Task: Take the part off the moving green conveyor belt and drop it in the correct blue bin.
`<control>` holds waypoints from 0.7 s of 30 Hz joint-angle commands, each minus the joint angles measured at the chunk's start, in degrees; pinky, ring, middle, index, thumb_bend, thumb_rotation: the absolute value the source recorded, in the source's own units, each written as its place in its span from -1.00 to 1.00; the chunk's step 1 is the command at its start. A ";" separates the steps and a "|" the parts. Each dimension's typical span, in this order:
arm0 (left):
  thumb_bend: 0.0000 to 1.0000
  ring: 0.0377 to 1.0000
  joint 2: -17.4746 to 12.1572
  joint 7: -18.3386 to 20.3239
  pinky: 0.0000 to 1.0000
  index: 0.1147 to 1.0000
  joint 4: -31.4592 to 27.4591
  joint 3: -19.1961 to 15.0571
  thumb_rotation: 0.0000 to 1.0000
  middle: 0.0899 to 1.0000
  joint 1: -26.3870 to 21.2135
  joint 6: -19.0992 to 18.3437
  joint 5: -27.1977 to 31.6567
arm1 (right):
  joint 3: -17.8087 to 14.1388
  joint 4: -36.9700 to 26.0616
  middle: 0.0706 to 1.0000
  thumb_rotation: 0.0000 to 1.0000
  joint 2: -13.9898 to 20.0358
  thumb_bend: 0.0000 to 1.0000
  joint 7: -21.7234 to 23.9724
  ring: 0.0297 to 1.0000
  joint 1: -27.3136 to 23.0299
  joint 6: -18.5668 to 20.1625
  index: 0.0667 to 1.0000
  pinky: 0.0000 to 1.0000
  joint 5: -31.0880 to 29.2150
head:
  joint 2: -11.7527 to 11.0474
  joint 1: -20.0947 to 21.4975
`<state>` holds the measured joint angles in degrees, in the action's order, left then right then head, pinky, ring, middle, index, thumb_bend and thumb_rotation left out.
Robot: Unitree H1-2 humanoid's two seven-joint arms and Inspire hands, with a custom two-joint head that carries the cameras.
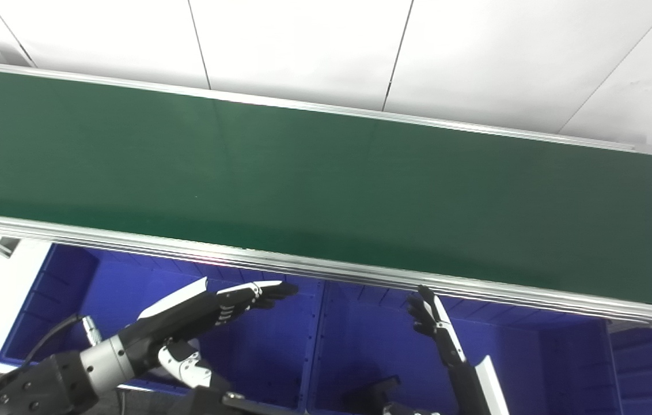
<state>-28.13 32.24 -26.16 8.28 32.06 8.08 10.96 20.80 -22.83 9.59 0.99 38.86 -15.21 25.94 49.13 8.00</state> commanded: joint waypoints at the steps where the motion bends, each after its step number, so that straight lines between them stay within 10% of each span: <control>1: 0.99 1.00 -0.04 0.08 1.00 0.84 0.35 -0.03 0.16 0.99 -0.31 2.90 2.50 | 0.07 -1.18 0.84 0.50 -0.90 0.77 -0.29 0.81 1.19 0.38 1.00 0.70 1.30 | 0.14 1.89; 21: 0.97 1.00 4.71 0.52 1.00 1.00 12.78 -0.52 0.05 1.00 -9.35 9.49 5.99 | 0.36 4.77 0.94 0.50 -8.44 0.72 -5.21 0.87 2.67 0.09 1.00 0.70 5.64 | -2.31 15.04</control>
<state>-22.46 32.41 -13.02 8.29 23.07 15.29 15.70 20.44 -17.04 2.21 -3.13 41.04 -14.68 31.00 46.76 23.12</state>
